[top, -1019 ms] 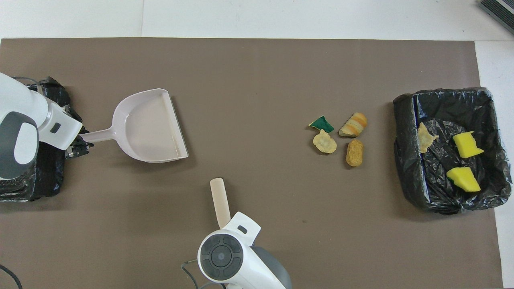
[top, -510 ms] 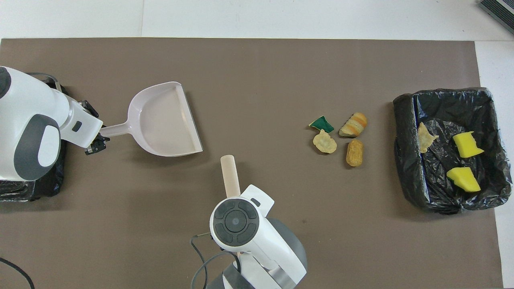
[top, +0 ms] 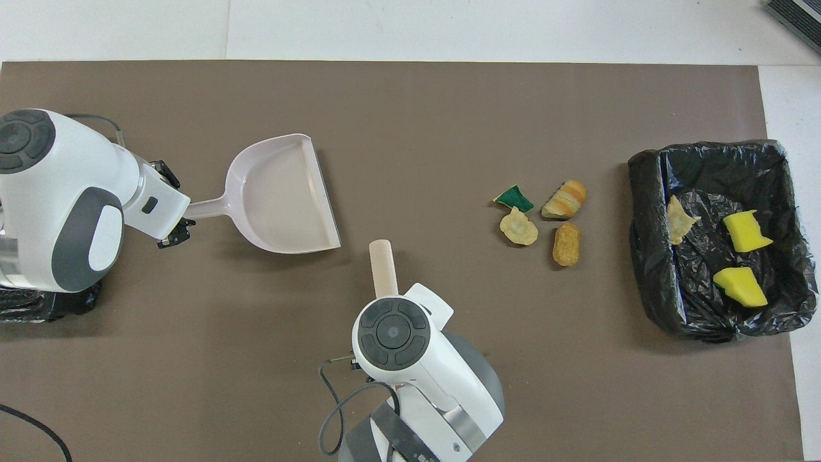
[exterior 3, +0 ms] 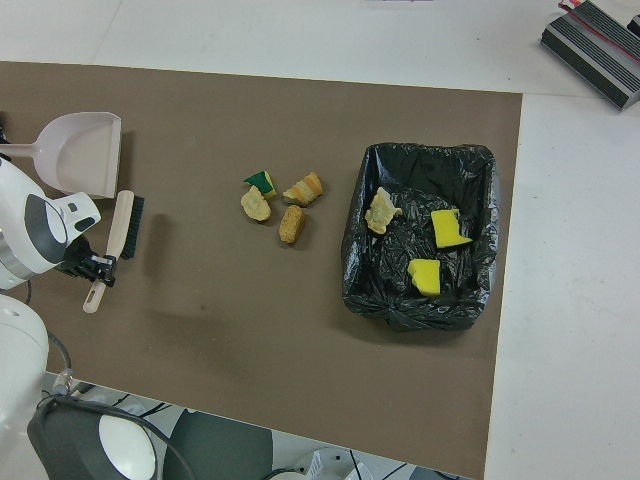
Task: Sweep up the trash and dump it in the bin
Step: 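Move the brush to the sponges while the left gripper holds the dustpan, then sweep the sponges into the dustpan with the right gripper's brush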
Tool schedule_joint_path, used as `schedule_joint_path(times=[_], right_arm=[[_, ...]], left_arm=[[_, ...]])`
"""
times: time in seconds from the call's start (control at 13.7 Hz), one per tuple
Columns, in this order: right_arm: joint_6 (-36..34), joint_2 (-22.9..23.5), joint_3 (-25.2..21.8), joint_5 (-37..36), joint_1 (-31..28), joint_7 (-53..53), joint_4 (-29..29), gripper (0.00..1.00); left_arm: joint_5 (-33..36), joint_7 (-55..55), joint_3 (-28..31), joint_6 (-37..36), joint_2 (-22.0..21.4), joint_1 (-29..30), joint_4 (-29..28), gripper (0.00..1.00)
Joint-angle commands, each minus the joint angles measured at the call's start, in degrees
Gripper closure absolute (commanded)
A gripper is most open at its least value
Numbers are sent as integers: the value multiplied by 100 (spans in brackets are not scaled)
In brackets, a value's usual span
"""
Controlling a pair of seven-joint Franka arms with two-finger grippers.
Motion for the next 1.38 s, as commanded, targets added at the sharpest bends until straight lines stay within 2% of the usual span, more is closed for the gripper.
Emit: schedule_joint_path(times=[0.0, 0.22, 0.36, 0.51, 0.73, 0.87, 1.02, 1.31], right_arm=[[-133, -44, 4, -109, -183, -65, 62, 100], [-254, -158, -13, -318, -553, -109, 245, 100], [-745, -185, 4, -696, -921, -118, 561, 100], [-1089, -203, -13, -768, -1308, -118, 625, 100], [-1529, -159, 4, -1171, -1958, -136, 669, 100], [-1530, -89, 4, -1216, -2519, -345, 686, 100], [-1809, 69, 13, -1181, -3083, -671, 861, 100], [-2312, -9, -4, -1120, -3295, -628, 591, 100]], left_arm=[[-127, -22, 71, 191, -105, -110, -154, 100], [-189, -302, 71, 349, -17, -242, -172, 100], [-189, -609, 71, 367, 36, -460, -163, 100], [-189, -839, 71, 367, 36, -601, -163, 100], [-189, -1330, 71, 367, 36, -829, -154, 100], [-119, -1454, 79, 367, 62, -1136, -154, 100], [29, -1595, 80, 507, 263, -1261, -67, 100], [136, -1806, 71, 648, 335, -1454, -101, 100]])
